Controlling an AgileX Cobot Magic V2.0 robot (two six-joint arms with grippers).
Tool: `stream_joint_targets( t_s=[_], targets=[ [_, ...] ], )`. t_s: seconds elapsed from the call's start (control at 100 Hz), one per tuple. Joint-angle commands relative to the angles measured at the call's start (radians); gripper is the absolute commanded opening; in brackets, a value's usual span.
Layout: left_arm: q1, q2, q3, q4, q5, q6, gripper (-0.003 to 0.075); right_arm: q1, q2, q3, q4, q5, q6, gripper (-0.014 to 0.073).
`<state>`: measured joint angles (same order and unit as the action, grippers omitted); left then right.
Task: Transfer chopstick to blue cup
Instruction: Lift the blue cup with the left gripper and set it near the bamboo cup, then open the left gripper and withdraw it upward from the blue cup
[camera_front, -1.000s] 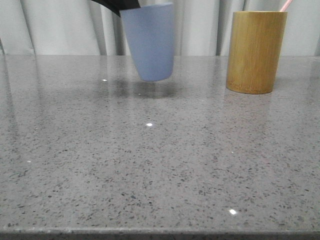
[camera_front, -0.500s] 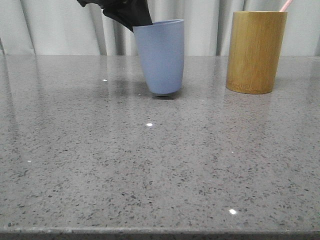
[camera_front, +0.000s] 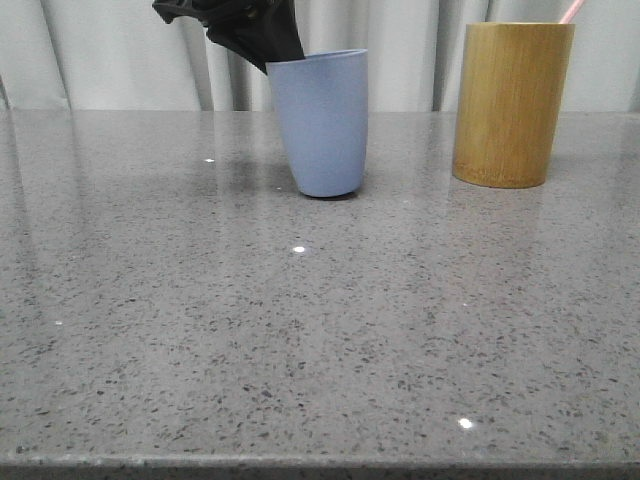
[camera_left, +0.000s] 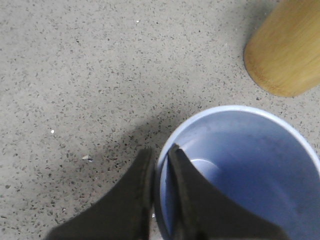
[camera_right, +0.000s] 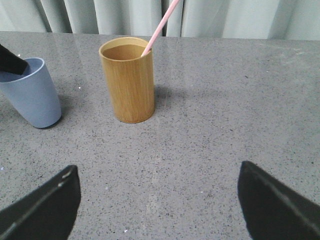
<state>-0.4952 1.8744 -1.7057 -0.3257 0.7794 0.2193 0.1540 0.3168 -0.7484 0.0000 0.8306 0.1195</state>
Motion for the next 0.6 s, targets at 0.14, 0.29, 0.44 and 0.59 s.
stream_joint_targets(
  t_s=[0.14, 0.29, 0.44, 0.59],
  targets=[
    [-0.007, -0.043, -0.031, -0.024, -0.010, -0.006, 0.0086, -0.005, 0.020, -0.032, 0.000, -0.069, -0.004, 0.0633],
    [-0.007, -0.043, -0.044, -0.024, 0.005, -0.006, 0.0382, -0.005, 0.020, -0.032, 0.000, -0.070, -0.004, 0.0633],
    [-0.007, -0.045, -0.067, -0.028, 0.014, -0.018, 0.0596, -0.005, 0.020, -0.032, 0.000, -0.070, -0.004, 0.0633],
    [-0.007, -0.061, -0.087, -0.028, 0.031, -0.025, 0.0603, -0.005, 0.020, -0.032, 0.000, -0.070, -0.004, 0.0633]
  ],
)
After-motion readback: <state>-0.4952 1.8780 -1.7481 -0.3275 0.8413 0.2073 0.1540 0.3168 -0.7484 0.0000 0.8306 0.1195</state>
